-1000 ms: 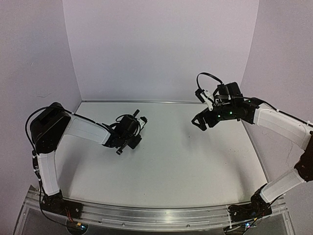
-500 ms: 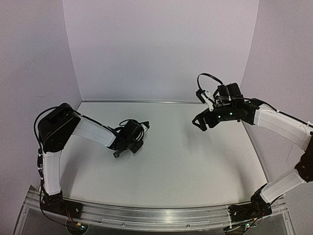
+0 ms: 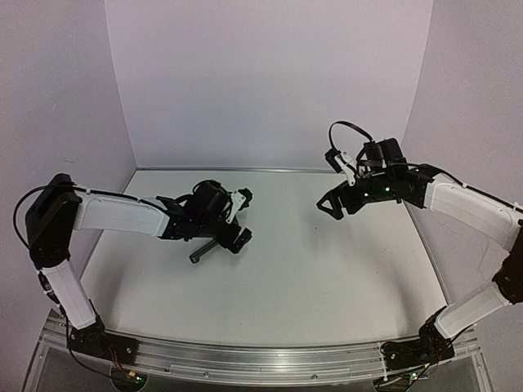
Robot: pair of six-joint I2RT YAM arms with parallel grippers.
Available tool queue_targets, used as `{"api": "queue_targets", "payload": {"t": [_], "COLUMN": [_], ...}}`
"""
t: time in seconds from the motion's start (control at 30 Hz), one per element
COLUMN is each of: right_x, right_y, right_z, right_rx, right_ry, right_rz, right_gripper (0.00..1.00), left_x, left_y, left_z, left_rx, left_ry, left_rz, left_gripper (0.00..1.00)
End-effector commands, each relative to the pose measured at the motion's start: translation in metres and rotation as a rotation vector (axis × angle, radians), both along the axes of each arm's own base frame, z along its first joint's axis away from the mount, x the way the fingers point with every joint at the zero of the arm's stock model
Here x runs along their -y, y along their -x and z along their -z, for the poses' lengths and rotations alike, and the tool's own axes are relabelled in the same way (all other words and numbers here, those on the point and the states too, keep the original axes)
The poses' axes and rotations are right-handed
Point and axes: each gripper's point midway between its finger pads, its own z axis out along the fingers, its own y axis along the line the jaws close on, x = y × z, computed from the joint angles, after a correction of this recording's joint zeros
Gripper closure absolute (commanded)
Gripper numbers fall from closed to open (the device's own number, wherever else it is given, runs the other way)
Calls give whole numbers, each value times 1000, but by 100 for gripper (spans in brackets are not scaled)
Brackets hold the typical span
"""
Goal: Install the water faucets
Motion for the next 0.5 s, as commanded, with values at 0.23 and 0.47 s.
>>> {"api": "queue_targets", "payload": {"t": [0.23,0.47], "right_x": [-8,80], "right_y": [-31,-103], "right_z": [-64,-70], "right_rx": [21,12], "right_ry": [-231,-309], "right_rz": [-69,110], "right_gripper": [2,2], "left_x": [-86,-199], "left_y": [-9,-31], "left_z": [-150,-155], "left_rx": [-99,-117], "left_ry": [502,569], "left_rz": [-223,-530], "left_gripper": [0,0]}}
